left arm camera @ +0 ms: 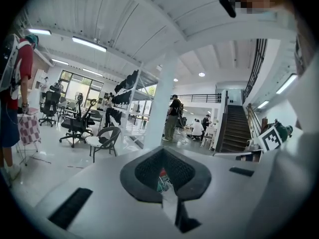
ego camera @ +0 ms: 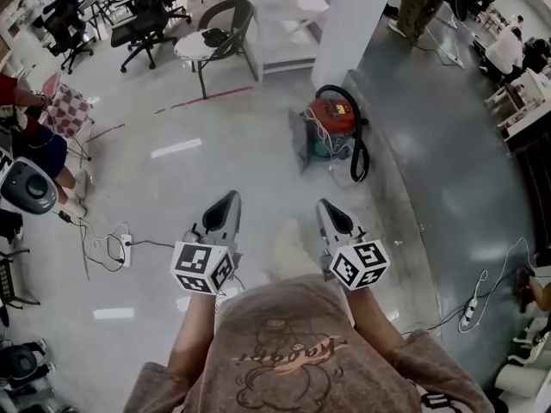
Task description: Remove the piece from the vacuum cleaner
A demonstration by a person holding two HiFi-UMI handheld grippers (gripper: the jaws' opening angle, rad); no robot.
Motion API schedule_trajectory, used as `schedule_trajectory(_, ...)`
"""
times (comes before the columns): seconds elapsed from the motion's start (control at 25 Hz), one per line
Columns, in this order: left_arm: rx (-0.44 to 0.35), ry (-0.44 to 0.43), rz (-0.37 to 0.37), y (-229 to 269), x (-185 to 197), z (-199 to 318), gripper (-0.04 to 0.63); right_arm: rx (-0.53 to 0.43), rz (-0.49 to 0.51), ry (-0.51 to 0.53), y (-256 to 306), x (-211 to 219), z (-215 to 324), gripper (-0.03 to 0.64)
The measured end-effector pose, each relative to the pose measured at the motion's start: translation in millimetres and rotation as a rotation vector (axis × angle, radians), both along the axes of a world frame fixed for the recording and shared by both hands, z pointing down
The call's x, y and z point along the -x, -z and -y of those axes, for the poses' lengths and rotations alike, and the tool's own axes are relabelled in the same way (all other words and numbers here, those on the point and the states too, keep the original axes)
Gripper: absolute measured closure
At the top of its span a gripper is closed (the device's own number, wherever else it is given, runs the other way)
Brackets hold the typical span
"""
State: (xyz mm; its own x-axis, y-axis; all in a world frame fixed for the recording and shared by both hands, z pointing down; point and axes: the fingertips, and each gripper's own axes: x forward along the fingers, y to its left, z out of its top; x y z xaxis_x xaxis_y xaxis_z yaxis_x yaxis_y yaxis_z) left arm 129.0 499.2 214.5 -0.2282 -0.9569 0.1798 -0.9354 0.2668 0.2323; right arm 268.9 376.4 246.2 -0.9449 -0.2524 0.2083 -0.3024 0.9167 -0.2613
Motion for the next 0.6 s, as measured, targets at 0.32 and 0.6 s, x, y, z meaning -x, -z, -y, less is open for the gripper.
schedule_trajectory(0.32, -0.004, -0.035, -0.002, -13.6, 40.6, 51.6, 0.593, -0.007, 0.003, -0.041, -9.4, 35.7, 47.6, 0.617)
schedule_trajectory(0.6, 0.005, -0.071, -0.002, -22.9, 94.9, 126.1, 0.593, 0.017, -0.012, -0.053, -24.6, 89.3, 108.2, 0.617)
